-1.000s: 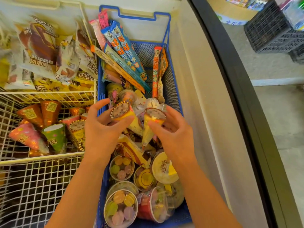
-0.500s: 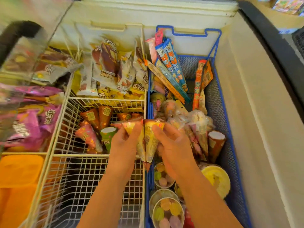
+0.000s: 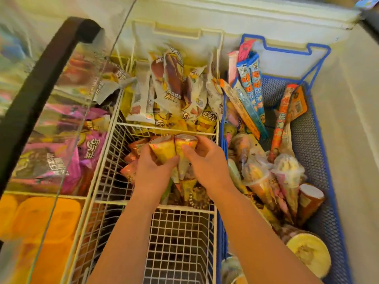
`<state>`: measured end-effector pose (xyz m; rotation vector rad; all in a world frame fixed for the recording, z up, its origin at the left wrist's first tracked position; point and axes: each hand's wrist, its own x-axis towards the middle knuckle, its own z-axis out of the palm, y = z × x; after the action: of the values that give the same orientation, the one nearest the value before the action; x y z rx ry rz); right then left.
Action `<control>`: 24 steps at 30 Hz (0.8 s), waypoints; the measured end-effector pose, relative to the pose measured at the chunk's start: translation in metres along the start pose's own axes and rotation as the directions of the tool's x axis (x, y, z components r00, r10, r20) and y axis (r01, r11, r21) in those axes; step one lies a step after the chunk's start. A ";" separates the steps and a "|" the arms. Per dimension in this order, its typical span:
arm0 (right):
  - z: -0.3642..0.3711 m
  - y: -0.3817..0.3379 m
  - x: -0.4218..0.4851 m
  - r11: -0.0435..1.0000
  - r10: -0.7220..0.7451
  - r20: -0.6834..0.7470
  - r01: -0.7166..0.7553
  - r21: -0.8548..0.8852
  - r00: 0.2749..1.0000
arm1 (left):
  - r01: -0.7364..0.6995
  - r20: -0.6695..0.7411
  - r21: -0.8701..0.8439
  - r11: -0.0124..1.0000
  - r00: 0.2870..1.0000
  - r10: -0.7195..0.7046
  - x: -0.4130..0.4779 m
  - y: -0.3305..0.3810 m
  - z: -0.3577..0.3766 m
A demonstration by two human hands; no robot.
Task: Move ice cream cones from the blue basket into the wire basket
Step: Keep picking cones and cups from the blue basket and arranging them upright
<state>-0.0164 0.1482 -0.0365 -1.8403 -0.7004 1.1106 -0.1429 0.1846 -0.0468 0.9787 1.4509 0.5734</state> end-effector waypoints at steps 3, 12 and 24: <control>0.006 0.007 0.020 0.992 0.012 -0.042 -0.017 -0.123 0.999 | 0.061 0.010 0.066 0.996 0.998 -0.062 0.018 -0.005 0.009; 0.030 0.030 0.027 0.961 0.192 0.000 -0.188 -0.204 0.981 | 0.192 -0.027 0.200 0.961 0.981 -0.191 0.041 -0.010 0.017; 0.027 0.040 0.007 0.976 0.150 -0.005 -0.149 -0.158 0.989 | 0.092 -0.110 0.654 0.751 0.994 -0.027 0.018 0.000 0.023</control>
<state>-0.0364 0.1449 -0.0815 -2.0529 -0.6800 1.1869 -0.1187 0.1951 -0.0596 1.4618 1.8126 0.0295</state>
